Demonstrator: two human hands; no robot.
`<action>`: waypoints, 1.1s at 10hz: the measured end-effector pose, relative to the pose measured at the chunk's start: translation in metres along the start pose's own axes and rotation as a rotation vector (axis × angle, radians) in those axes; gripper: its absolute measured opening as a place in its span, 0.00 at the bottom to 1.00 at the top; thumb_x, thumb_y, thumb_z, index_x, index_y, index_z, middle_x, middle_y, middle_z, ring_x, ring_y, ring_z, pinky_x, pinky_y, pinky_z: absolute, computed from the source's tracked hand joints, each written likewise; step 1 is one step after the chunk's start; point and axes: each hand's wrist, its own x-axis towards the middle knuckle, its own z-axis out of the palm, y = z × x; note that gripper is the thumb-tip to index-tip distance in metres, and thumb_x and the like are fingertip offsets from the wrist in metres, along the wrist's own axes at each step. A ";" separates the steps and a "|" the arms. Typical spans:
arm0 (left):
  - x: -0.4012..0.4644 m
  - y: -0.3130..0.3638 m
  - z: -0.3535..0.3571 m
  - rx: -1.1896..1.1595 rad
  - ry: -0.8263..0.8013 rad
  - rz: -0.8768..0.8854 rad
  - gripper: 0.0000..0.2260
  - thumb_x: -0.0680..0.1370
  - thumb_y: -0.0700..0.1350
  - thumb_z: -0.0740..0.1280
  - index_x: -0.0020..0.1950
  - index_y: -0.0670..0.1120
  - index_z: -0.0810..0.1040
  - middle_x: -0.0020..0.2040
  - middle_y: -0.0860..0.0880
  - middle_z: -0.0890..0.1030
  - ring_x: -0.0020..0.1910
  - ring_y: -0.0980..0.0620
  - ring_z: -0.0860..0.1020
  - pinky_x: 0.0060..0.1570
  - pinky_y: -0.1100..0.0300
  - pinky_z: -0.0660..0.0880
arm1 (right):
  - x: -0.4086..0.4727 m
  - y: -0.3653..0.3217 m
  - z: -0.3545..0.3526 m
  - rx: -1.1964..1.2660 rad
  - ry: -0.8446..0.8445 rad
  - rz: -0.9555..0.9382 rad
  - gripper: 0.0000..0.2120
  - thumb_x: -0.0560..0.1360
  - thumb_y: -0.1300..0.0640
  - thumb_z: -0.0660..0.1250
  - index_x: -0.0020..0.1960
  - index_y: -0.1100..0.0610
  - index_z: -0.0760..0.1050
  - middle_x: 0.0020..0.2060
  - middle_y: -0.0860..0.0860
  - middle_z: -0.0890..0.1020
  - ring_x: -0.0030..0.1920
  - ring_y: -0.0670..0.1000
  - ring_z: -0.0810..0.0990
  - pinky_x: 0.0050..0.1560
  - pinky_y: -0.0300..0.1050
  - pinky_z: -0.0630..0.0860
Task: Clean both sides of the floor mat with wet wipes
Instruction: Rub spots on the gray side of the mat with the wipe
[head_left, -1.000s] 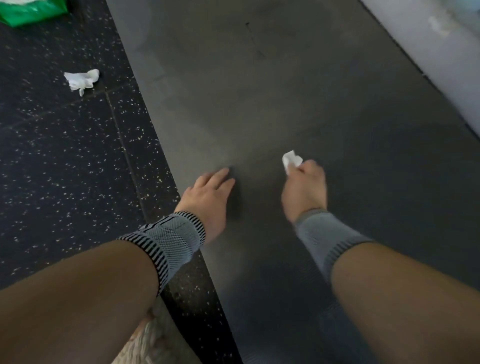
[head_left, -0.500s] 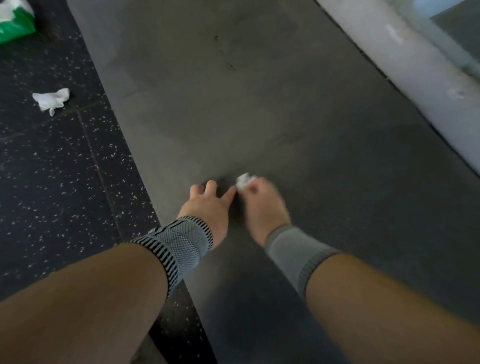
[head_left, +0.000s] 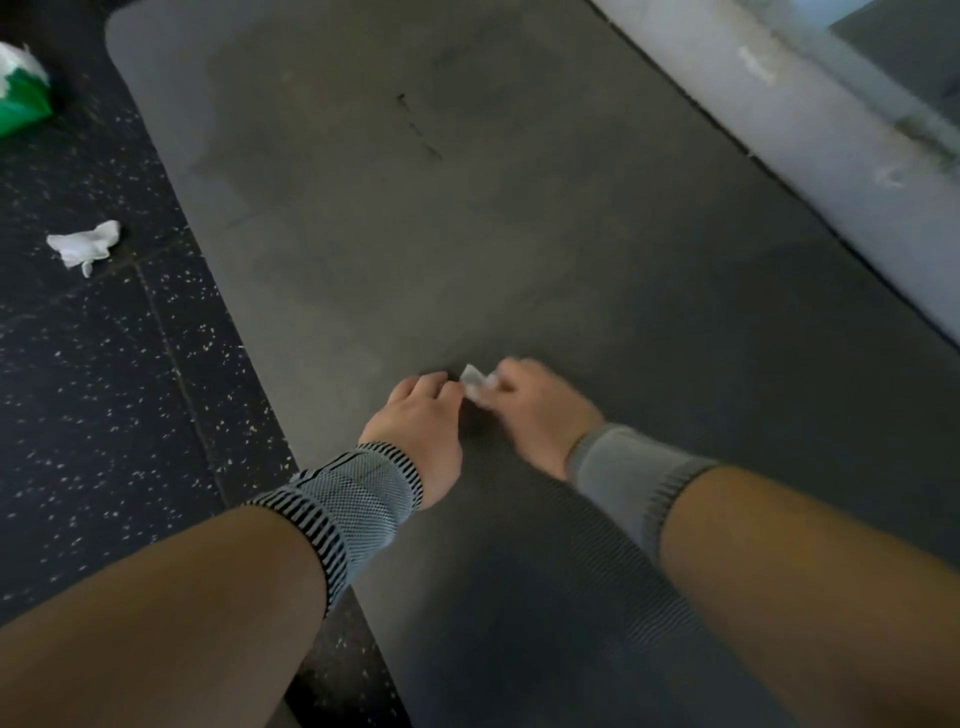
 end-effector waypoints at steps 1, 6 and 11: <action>0.003 0.003 -0.001 0.082 -0.064 -0.009 0.30 0.80 0.49 0.59 0.78 0.57 0.48 0.75 0.50 0.55 0.73 0.45 0.55 0.68 0.50 0.68 | -0.002 0.066 -0.035 0.002 0.330 0.489 0.11 0.74 0.60 0.63 0.55 0.55 0.78 0.47 0.60 0.77 0.46 0.60 0.77 0.45 0.47 0.68; 0.016 0.022 0.007 0.183 -0.074 0.011 0.29 0.80 0.55 0.60 0.78 0.47 0.56 0.78 0.52 0.43 0.77 0.47 0.44 0.72 0.46 0.62 | -0.026 0.099 -0.053 -0.155 0.334 0.780 0.15 0.75 0.63 0.57 0.59 0.58 0.75 0.54 0.60 0.74 0.54 0.59 0.72 0.50 0.49 0.68; 0.092 0.128 -0.034 0.156 -0.199 0.069 0.56 0.67 0.62 0.76 0.79 0.51 0.38 0.78 0.51 0.35 0.78 0.44 0.39 0.74 0.42 0.55 | -0.058 0.103 -0.054 -0.174 0.201 0.602 0.15 0.74 0.64 0.61 0.59 0.59 0.76 0.50 0.59 0.76 0.49 0.60 0.74 0.43 0.47 0.67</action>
